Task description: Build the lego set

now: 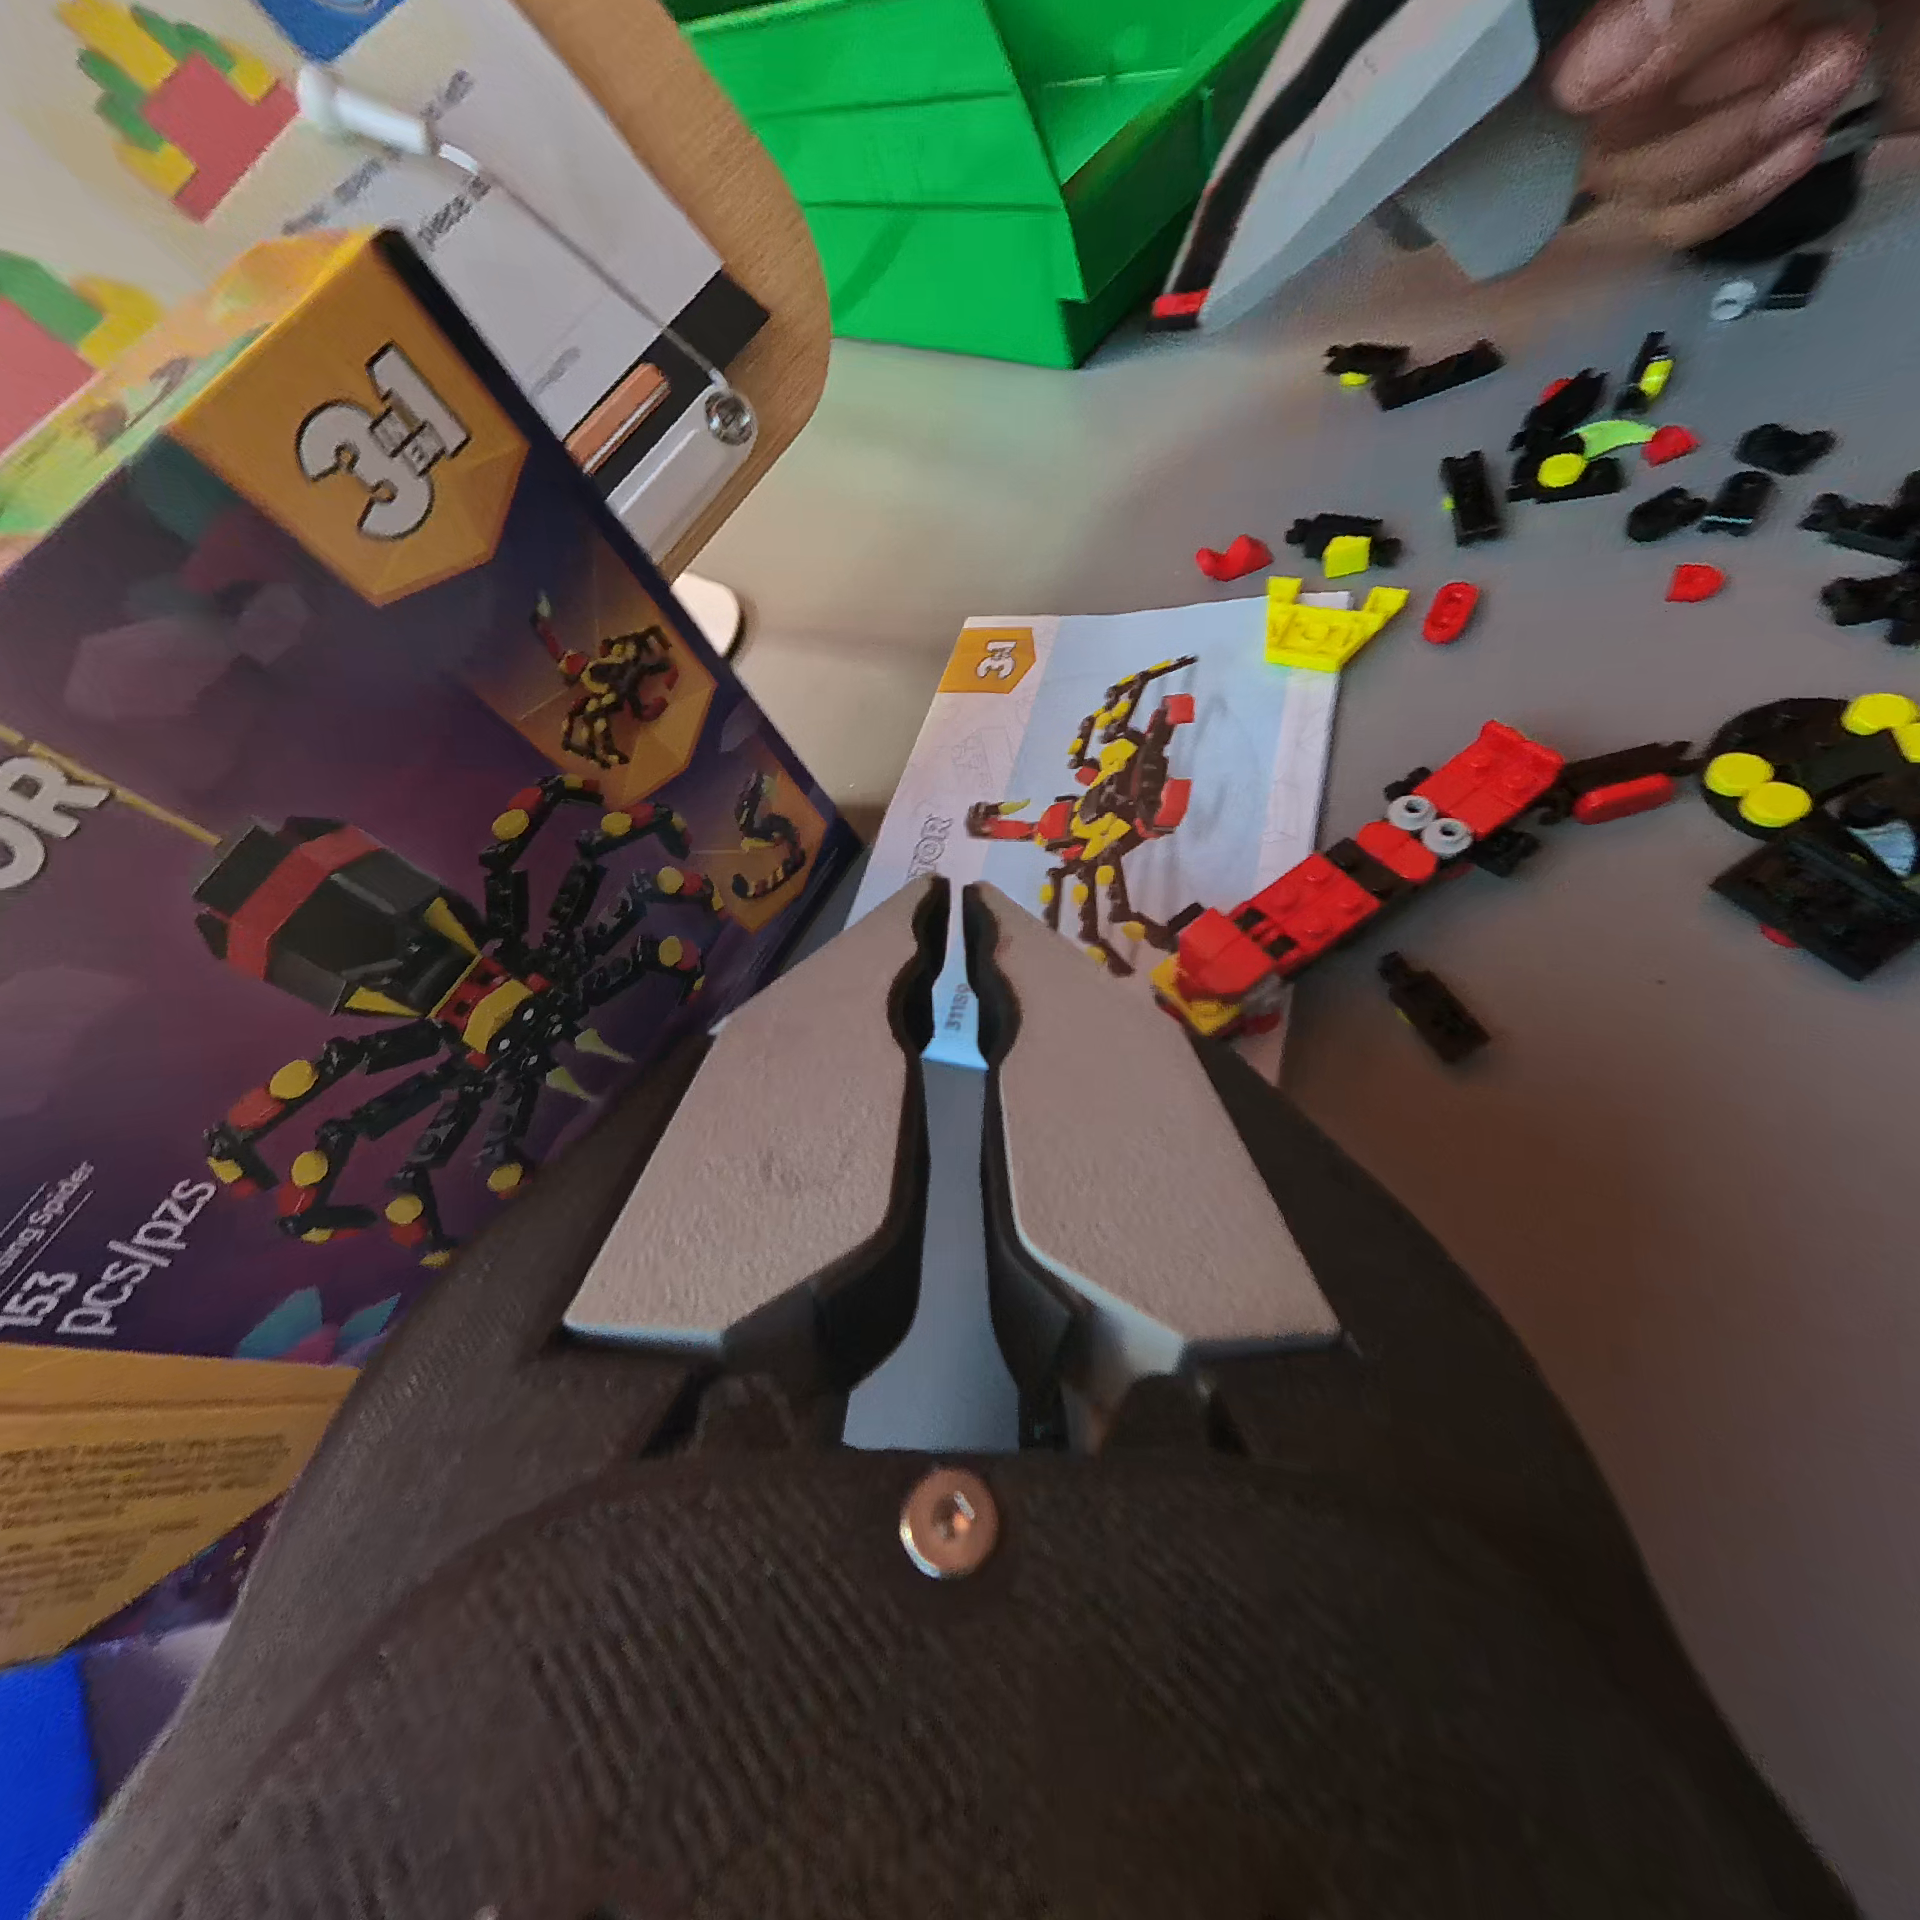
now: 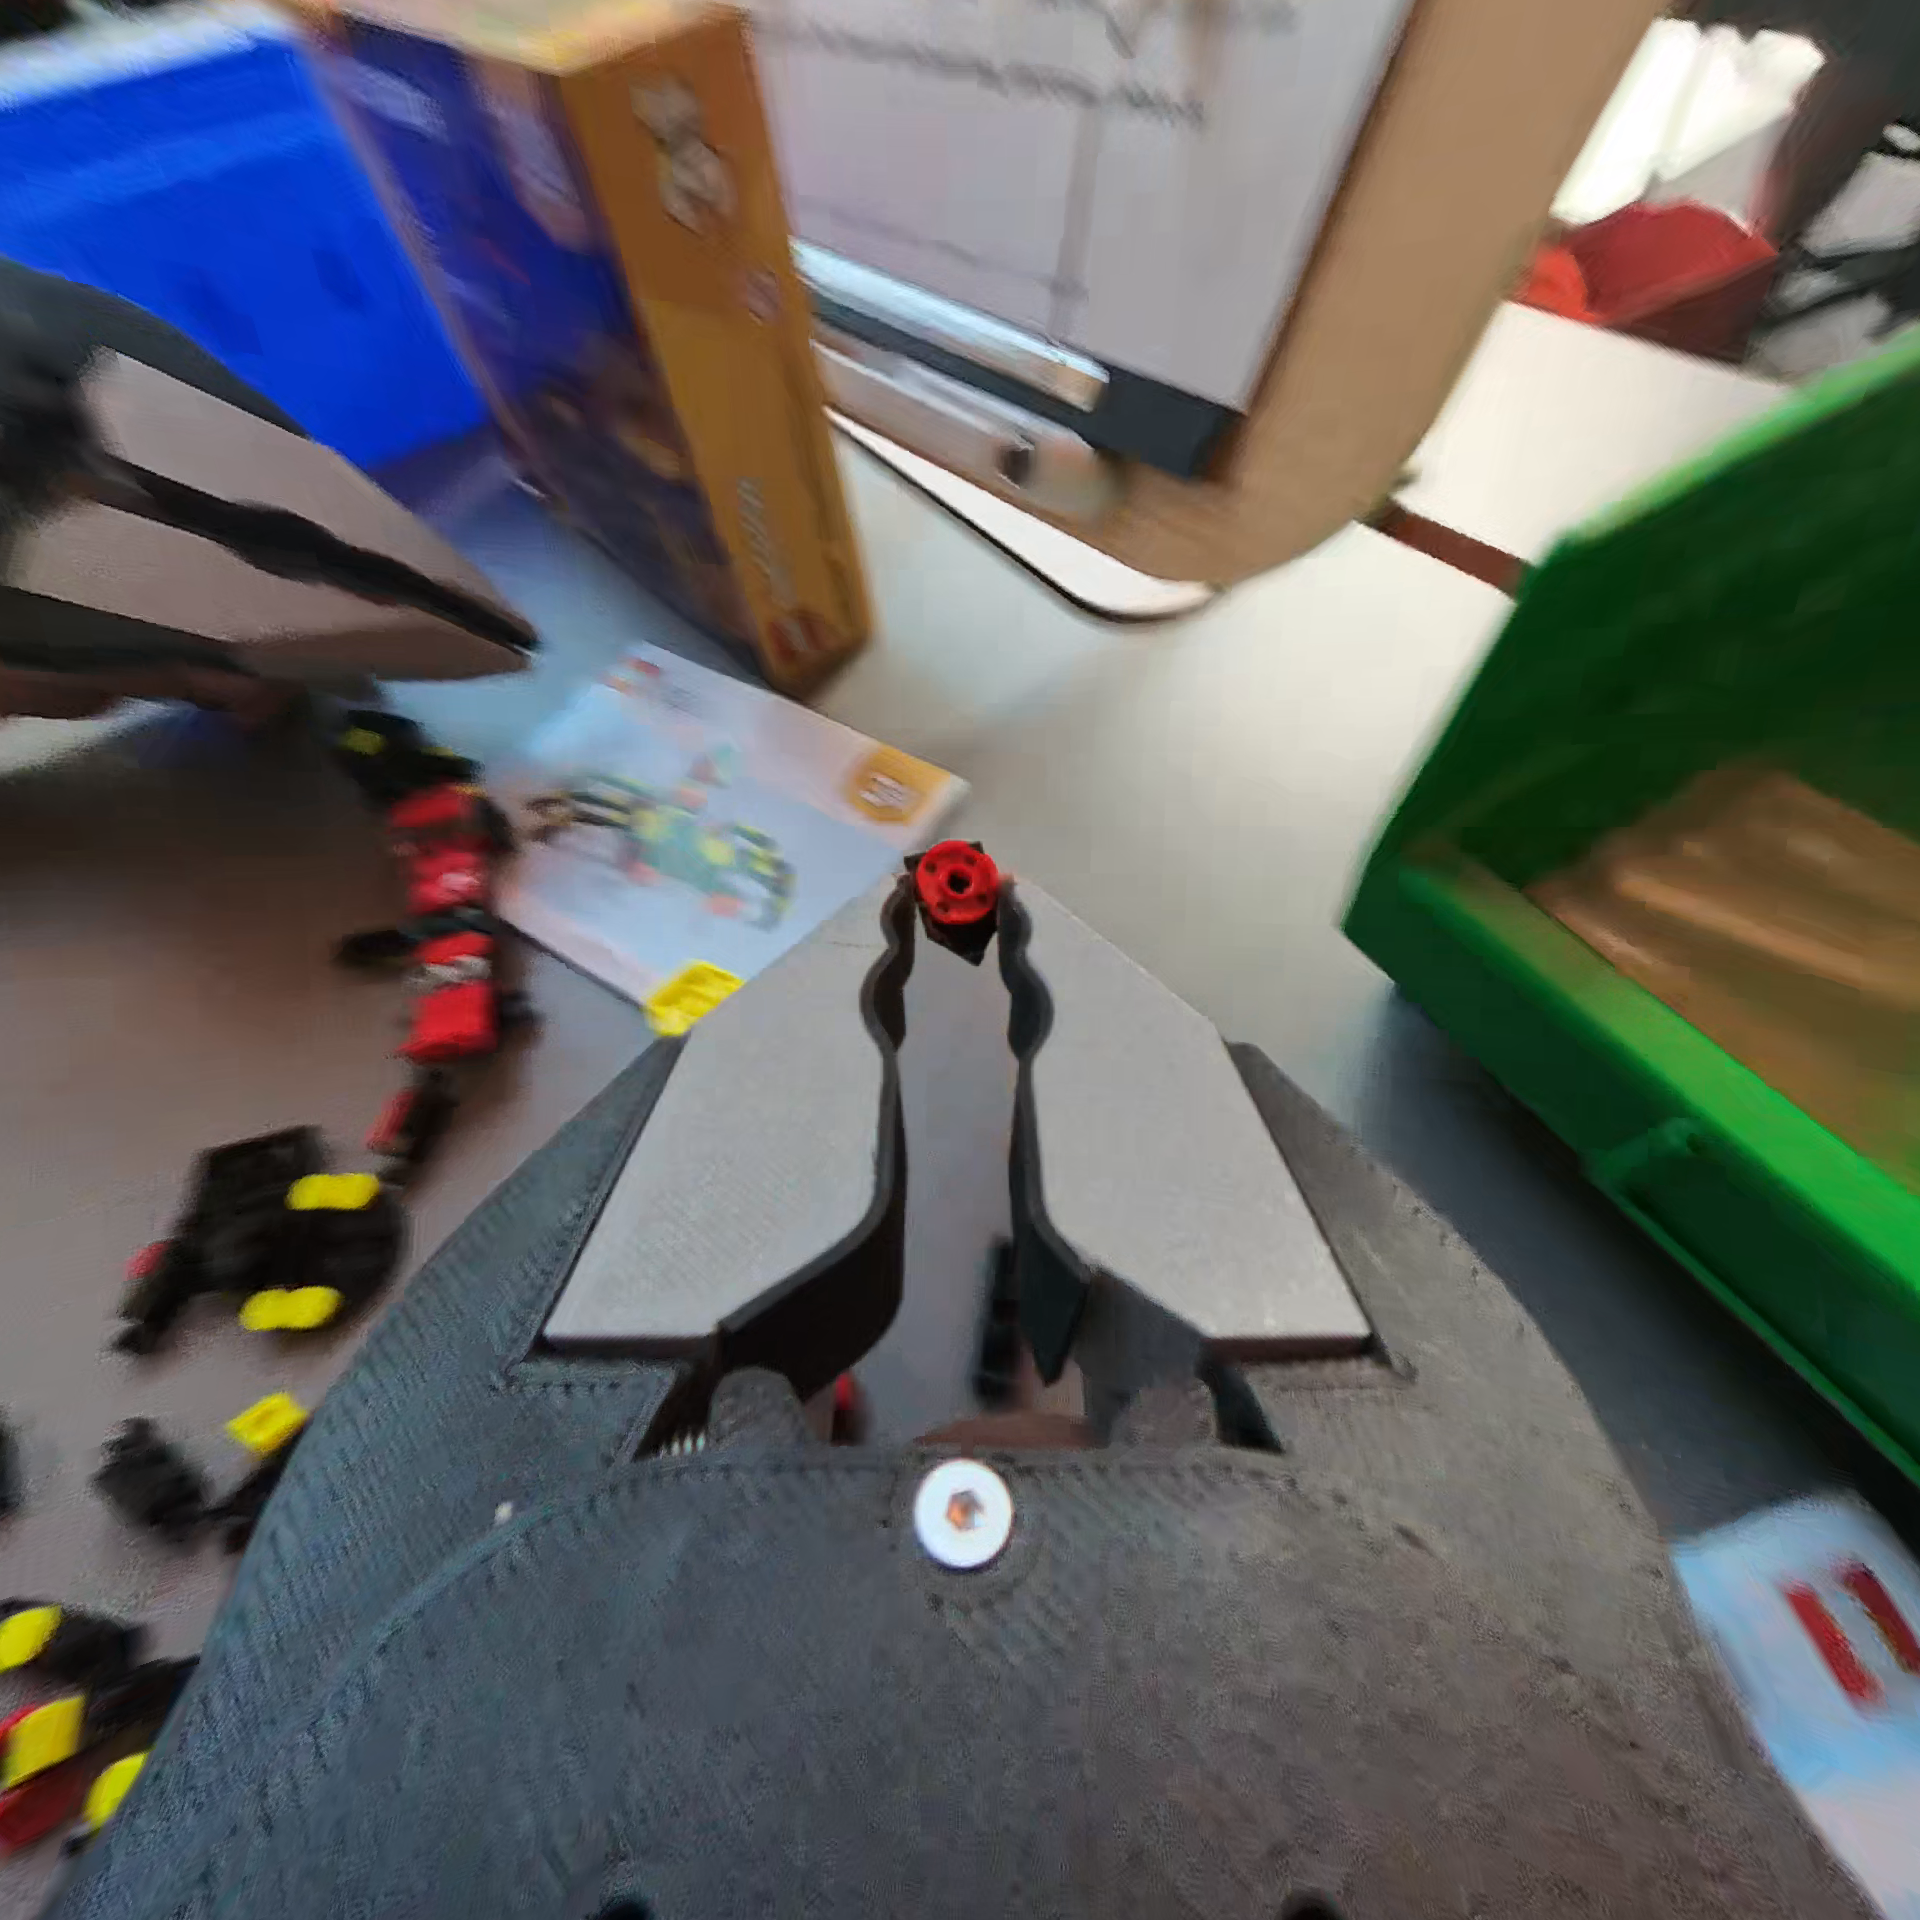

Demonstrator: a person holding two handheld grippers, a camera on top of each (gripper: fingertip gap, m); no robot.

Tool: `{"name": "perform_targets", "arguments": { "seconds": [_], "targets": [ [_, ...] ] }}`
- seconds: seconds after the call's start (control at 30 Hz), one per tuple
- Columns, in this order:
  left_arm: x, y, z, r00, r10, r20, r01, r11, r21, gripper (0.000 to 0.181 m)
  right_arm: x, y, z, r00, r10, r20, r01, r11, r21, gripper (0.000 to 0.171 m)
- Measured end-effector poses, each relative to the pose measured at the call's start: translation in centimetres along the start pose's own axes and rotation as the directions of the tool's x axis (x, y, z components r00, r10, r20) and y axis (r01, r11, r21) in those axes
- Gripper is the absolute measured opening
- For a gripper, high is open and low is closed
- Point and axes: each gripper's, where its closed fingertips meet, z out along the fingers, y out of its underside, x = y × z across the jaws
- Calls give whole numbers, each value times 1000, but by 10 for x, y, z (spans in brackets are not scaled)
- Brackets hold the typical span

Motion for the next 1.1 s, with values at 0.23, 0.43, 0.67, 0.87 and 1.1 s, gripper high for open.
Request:
{"name": "perform_targets", "arguments": {
  "seconds": [0.23,0.43,0.67,0.87,1.1],
  "targets": [
    [60,-43,-25,960,125,-252,-49,956,288,8,-90,-19,3,937,-264,228,232,960,158,12],
    [69,-42,-23,953,173,-248,-100,954,281,17,-125,-12,13,889,-365,276,331,930,163,12],
    [65,-42,-21,961,149,-235,-82,959,272,16,-118,-14,14,904,-365,221,334,928,165,12],
    [63,-46,-26,966,164,-201,-96,946,308,12,-106,-9,20,917,-379,128,369,924,98,12],
    [57,-42,-22,978,160,-137,-118,955,273,10,-112,-3,24,911,-393,124,389,920,54,12]
  ]
}}
